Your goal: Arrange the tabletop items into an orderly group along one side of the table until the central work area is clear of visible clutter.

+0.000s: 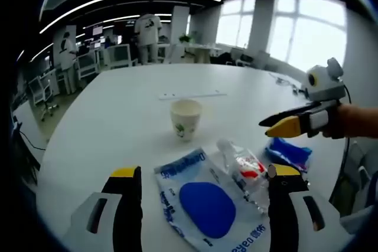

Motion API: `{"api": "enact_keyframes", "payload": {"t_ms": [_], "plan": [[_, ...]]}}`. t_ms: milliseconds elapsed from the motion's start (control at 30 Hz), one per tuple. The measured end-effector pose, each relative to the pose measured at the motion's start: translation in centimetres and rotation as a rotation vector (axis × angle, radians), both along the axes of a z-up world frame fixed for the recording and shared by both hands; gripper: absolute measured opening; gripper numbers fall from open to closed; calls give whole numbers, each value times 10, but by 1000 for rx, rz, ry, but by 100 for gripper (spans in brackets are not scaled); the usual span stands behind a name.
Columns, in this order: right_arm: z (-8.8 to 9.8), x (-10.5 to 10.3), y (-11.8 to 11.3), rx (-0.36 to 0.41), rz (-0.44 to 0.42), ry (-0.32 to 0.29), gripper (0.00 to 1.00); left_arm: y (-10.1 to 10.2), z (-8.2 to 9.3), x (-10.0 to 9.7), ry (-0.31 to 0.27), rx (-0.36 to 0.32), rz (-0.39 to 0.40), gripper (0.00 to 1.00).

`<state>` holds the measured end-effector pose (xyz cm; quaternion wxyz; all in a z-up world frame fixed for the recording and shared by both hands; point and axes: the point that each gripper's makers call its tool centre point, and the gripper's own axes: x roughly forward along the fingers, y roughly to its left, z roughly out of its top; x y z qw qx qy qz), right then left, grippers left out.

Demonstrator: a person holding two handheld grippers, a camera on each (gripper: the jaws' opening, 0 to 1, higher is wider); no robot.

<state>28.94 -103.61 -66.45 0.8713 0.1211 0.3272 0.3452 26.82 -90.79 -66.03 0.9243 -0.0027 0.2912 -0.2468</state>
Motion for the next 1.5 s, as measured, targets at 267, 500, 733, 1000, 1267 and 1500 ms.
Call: {"api": "enact_keyframes", "payload": {"t_ms": [267, 500, 733, 1000, 1267, 1500], "plan": [[-4, 14, -4, 19, -37, 21, 57, -13, -7, -11, 52, -4, -5, 81], [-15, 28, 2, 38, -47, 64, 56, -31, -14, -20, 83, -1, -21, 80], [-27, 35, 8, 56, -48, 112, 55, -43, -19, -22, 118, 12, -15, 78], [-46, 43, 11, 89, -90, 202, 52, -65, -38, -25, 197, 21, 7, 72], [-64, 46, 8, 88, -114, 282, 50, -84, -51, -27, 252, 22, 24, 65], [-68, 48, 10, 100, -104, 304, 48, -95, -64, -28, 307, 12, 39, 61]]}}
